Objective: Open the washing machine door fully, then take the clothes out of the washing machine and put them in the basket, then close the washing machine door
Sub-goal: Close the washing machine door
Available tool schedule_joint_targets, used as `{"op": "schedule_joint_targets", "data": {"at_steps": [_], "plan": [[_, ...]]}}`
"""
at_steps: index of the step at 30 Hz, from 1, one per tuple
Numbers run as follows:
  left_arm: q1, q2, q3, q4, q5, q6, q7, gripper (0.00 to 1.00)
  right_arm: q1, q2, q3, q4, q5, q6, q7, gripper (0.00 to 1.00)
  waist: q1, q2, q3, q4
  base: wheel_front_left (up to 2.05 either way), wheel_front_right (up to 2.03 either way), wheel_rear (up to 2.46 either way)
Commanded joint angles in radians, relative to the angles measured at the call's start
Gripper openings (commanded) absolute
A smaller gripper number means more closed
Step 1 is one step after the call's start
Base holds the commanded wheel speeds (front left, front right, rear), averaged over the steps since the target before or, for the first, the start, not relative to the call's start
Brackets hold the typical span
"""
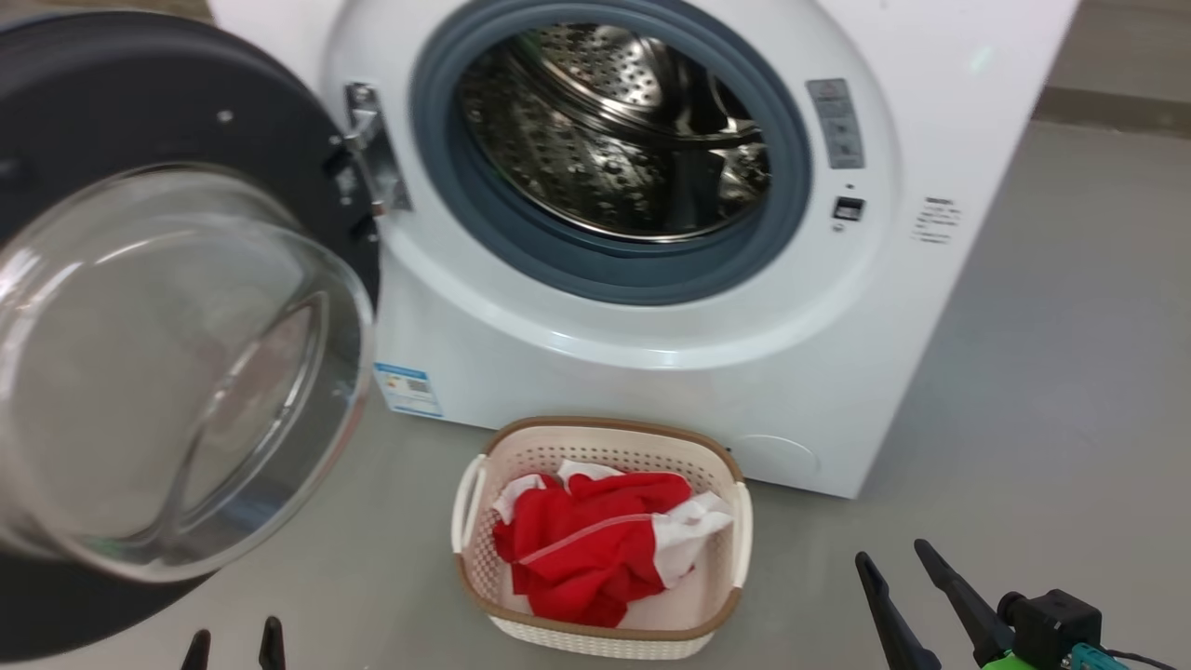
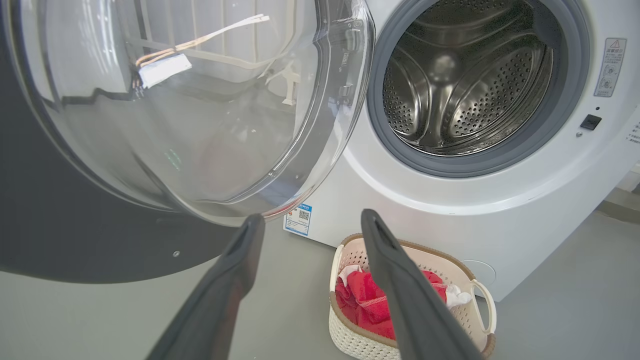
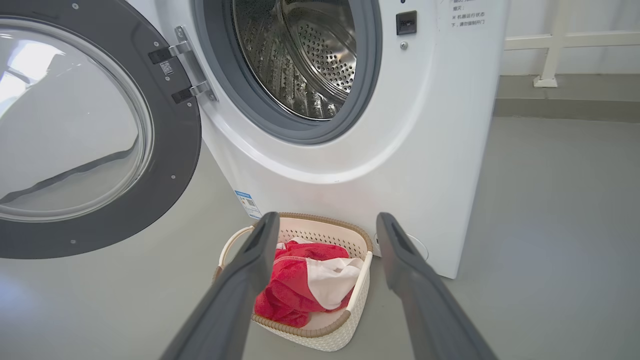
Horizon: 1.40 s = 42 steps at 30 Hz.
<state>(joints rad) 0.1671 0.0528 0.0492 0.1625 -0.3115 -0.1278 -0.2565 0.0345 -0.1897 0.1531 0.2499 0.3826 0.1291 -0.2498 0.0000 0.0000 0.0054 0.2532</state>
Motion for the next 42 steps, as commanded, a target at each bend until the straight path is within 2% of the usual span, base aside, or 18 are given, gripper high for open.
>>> {"op": "schedule_joint_targets", "data": {"at_steps": [1, 12, 21, 32, 33, 34, 35, 39, 42], "plan": [[-0.003, 0.001, 0.034, -0.021, 0.001, -0.003, -0.005, 1.0, -0.029, -0.014, 0.03, -0.017, 0.014, 0.002, -0.012, 1.0, 0.0, 0.0, -0.034, 0.085, 0.0, 0.0, 0.0], [0.014, -0.002, 0.017, -0.022, -0.008, -0.003, -0.005, 1.0, -0.036, 0.001, 0.065, -0.005, 0.03, 0.002, -0.012, 1.0, 0.0, 0.0, -0.047, 0.234, 0.0, 0.0, 0.0], [0.021, -0.002, 0.033, -0.049, -0.051, 0.002, -0.005, 1.0, -0.107, -0.007, 0.147, 0.03, 0.042, 0.002, -0.012, 1.0, 0.0, 0.0, -0.019, 0.256, 0.0, 0.0, 0.0], [0.02, -0.003, 0.021, -0.07, -0.085, 0.021, -0.005, 1.0, -0.154, -0.017, 0.182, 0.055, 0.053, 0.002, -0.012, 1.0, 0.0, 0.0, 0.003, 0.263, 0.0, 0.0, 0.0], [0.015, -0.003, 0.021, -0.077, -0.099, 0.019, -0.005, 0.79, -0.155, -0.018, 0.182, 0.055, 0.055, 0.002, -0.012, 1.0, 0.0, 0.0, 0.002, 0.262, 0.0, 0.0, 0.0], [0.012, -0.003, 0.021, -0.082, -0.109, 0.018, -0.005, 0.33, -0.154, -0.017, 0.181, 0.055, 0.055, 0.002, -0.012, 1.0, 0.0, 0.0, 0.001, 0.262, 0.0, 0.0, 0.0], [0.008, -0.003, 0.021, -0.088, -0.116, 0.016, -0.005, 0.0, -0.152, -0.017, 0.18, 0.055, 0.056, 0.002, -0.012, 1.0, 0.0, 0.0, 0.0, 0.261, 0.0, 0.0, 0.0], [-0.025, -0.003, 0.047, -0.145, -0.139, 0.008, -0.005, 0.0, -0.137, -0.012, 0.168, 0.052, 0.055, 0.002, -0.012, 1.0, 0.0, 0.0, -0.003, 0.257, 0.0, 0.0, 0.0], [-0.074, -0.003, 0.102, -0.228, -0.131, 0.002, -0.005, 0.0, -0.121, -0.009, 0.152, 0.045, 0.051, 0.002, -0.012, 1.0, 0.0, 0.0, -0.006, 0.253, 0.0, 0.0, 0.0]]}}
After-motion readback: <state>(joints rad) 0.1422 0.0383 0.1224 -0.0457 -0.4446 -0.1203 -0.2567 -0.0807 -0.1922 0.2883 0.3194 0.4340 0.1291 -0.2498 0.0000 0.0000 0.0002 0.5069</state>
